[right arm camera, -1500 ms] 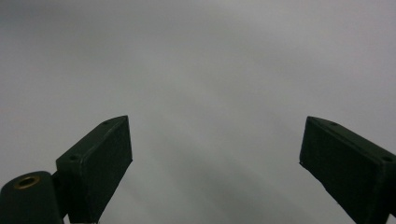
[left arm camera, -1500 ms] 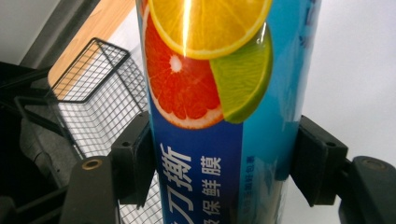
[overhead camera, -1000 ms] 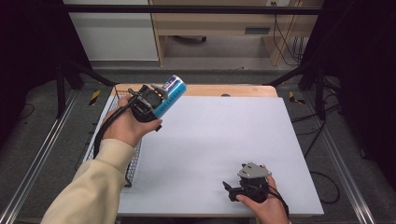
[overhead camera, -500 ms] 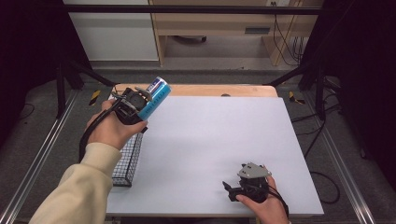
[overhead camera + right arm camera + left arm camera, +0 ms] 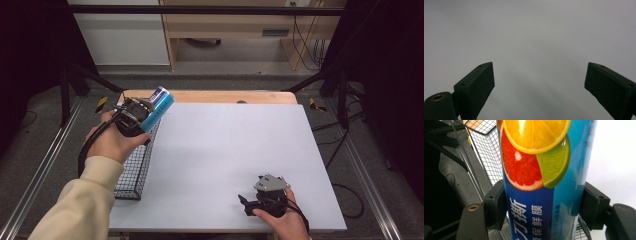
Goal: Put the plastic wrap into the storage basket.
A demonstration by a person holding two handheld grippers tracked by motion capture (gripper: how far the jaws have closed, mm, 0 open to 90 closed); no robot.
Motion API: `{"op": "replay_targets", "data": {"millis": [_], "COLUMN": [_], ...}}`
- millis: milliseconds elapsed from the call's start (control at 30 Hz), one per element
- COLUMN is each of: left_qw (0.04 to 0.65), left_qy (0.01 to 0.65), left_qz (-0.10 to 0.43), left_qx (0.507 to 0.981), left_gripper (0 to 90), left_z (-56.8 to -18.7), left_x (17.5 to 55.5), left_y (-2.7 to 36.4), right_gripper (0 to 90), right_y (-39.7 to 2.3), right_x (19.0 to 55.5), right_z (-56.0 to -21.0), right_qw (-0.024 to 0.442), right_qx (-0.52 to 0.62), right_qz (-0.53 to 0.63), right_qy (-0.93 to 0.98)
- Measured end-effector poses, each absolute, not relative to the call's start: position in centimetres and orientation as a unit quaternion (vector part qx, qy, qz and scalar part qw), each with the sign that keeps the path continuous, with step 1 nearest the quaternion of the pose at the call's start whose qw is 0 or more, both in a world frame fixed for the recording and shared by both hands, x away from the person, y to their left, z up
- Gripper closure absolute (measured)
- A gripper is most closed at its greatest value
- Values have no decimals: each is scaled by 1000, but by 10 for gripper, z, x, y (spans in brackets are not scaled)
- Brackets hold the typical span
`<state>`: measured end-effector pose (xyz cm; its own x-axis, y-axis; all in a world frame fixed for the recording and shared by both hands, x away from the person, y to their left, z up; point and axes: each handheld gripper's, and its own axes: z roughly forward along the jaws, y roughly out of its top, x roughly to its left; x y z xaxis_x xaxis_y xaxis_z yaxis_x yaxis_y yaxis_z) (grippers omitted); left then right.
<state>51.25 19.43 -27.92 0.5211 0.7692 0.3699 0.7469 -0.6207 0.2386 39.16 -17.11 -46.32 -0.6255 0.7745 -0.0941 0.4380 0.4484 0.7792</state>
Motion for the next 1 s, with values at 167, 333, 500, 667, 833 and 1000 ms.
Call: {"op": "replay_targets", "data": {"millis": [167, 333, 500, 667, 833, 1000], "left_qw": [19, 9, 9, 7, -3, -5], "left_qy": [439, 444, 450, 454, 456, 456], "left_qz": [222, 218, 215, 210, 206, 204], "left_qx": [871, 869, 867, 866, 866, 866], "left_gripper": [320, 320, 321, 321, 320, 320], "left_z": [-283, -286, -290, -295, -301, -303], "left_x": [511, 511, 511, 511, 510, 509], "left_y": [198, 201, 205, 209, 211, 213], "right_gripper": [96, 96, 97, 96, 96, 96], "right_y": [-171, -170, -171, -171, -171, -170], "right_x": [392, 391, 392, 391, 392, 392], "right_z": [-463, -463, -463, -463, -463, -463], "right_qw": [225, 226, 226, 226, 226, 228], "right_qx": [369, 373, 375, 373, 372, 367], "right_qz": [373, 374, 375, 374, 374, 374], "right_qy": [821, 819, 817, 818, 818, 821]}}
